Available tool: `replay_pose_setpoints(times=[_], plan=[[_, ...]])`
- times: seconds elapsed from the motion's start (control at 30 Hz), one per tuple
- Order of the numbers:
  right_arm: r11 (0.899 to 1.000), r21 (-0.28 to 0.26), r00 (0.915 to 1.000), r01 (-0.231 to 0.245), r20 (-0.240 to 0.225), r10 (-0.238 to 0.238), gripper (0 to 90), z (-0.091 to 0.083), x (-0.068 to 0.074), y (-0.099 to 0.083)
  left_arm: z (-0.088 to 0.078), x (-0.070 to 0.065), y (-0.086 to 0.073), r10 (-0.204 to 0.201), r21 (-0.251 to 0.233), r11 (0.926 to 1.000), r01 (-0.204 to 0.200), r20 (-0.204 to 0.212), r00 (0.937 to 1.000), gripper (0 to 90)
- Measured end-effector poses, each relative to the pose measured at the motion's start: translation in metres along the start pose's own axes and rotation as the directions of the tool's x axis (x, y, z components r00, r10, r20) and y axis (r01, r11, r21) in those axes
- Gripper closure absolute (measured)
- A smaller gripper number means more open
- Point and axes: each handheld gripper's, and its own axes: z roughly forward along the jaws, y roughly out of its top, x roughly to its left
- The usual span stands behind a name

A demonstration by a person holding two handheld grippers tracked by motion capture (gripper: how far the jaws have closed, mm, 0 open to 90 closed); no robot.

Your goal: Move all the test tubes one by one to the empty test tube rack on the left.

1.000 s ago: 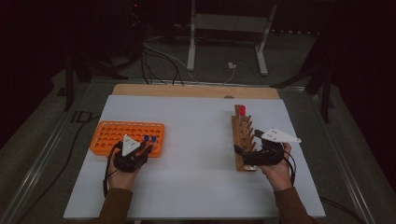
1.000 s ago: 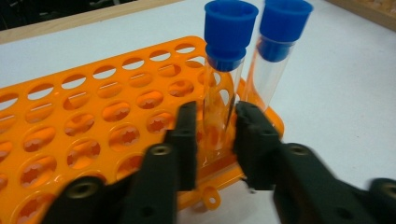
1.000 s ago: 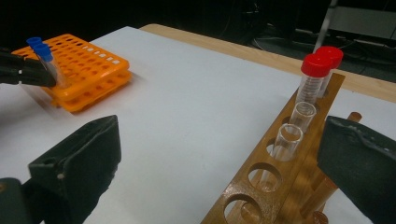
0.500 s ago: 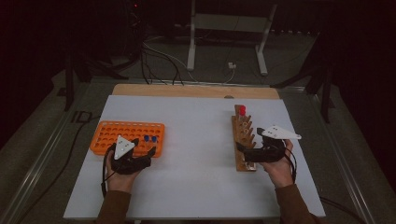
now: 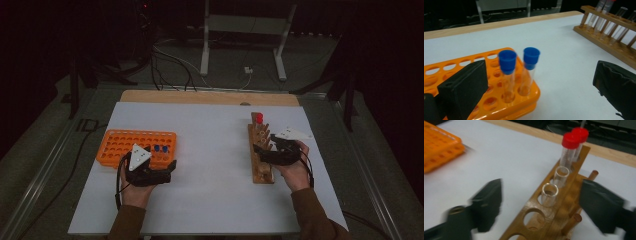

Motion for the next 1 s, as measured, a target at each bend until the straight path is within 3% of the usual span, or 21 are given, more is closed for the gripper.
replay_pose_setpoints(times=[0.1,0.23,0.43,0.73,1.0], plan=[[1.000,0.008,0.9999,0.010,0.006,-0.010,47.6,0.004,-0.001,-0.001,-0.001,-0.003,0.002,0.006,-0.006,1.0000,-0.006,0.009,0.9999,1.0],[1.000,0.013,0.9997,0.011,0.022,-0.011,62.9,0.006,-0.003,-0.002,-0.001,-0.007,0.003,0.006,-0.018,0.9998,-0.006,0.009,0.9999,0.9],[0.999,0.030,0.9988,0.028,0.038,-0.029,75.0,0.012,-0.004,-0.003,-0.001,-0.013,0.006,0.010,-0.032,0.9994,-0.009,0.014,0.9999,0.9],[1.000,0.010,0.9991,0.001,0.043,-0.002,75.9,0.017,-0.004,-0.003,-0.001,-0.023,0.011,0.036,-0.039,0.9986,-0.035,0.029,0.9989,0.9],[1.000,0.017,0.9981,0.004,0.061,-0.005,76.4,0.016,-0.003,-0.003,-0.001,-0.029,0.015,0.043,-0.049,0.9980,-0.041,0.045,0.9981,1.0]])
